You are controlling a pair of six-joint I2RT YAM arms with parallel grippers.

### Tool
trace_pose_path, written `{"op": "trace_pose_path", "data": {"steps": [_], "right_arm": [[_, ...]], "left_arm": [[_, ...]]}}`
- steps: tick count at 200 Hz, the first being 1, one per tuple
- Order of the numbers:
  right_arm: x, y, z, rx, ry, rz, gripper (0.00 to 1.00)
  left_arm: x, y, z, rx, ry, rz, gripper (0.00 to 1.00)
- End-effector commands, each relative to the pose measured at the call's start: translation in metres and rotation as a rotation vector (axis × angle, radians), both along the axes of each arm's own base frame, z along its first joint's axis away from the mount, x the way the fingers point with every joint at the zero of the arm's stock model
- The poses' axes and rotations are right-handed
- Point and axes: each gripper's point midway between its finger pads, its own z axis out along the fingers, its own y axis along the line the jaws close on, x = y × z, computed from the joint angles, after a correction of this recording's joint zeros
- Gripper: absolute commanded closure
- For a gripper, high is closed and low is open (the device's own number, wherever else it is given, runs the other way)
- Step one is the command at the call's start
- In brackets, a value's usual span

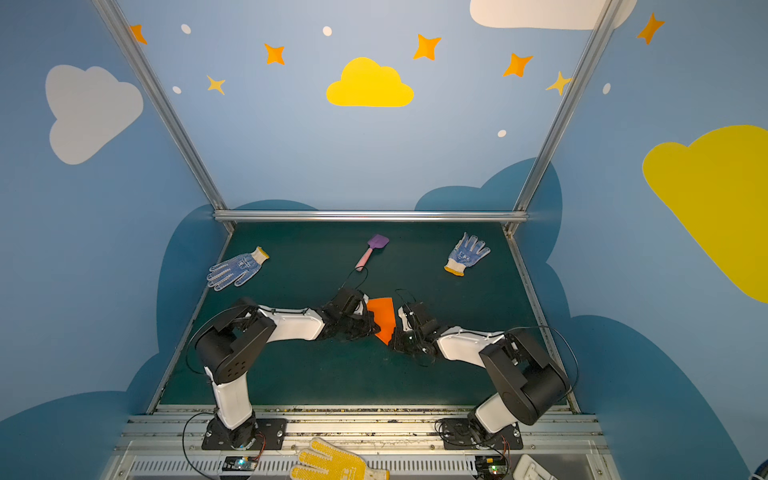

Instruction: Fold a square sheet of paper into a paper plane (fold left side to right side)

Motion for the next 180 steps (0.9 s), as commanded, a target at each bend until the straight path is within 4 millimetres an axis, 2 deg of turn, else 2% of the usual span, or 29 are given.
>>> {"op": "trace_pose_path", "data": {"steps": [1, 101, 147, 180], "right_arm": [[-0.040, -0.056, -0.045, -0.233, 0.150, -0.049, 1.00], [-0.060, -0.079, -0.046, -0.259, 0.202, -0.093, 1.00], [-0.049, -0.070, -0.011, -0.192, 0.139, -0.098, 1.00], [-0.034, -0.046, 0.017, -0.107, 0.094, -0.071, 1.00]], "left_arm": [[-0.026, 0.040, -0.056, 0.192, 0.131, 0.055, 0.96], [-0.020, 0.047, -0.055, 0.207, 0.153, 0.095, 0.96], [-0.025, 0.051, -0.058, 0.209, 0.166, 0.100, 0.96], [-0.028, 0.052, -0.061, 0.199, 0.181, 0.115, 0.96]]}}
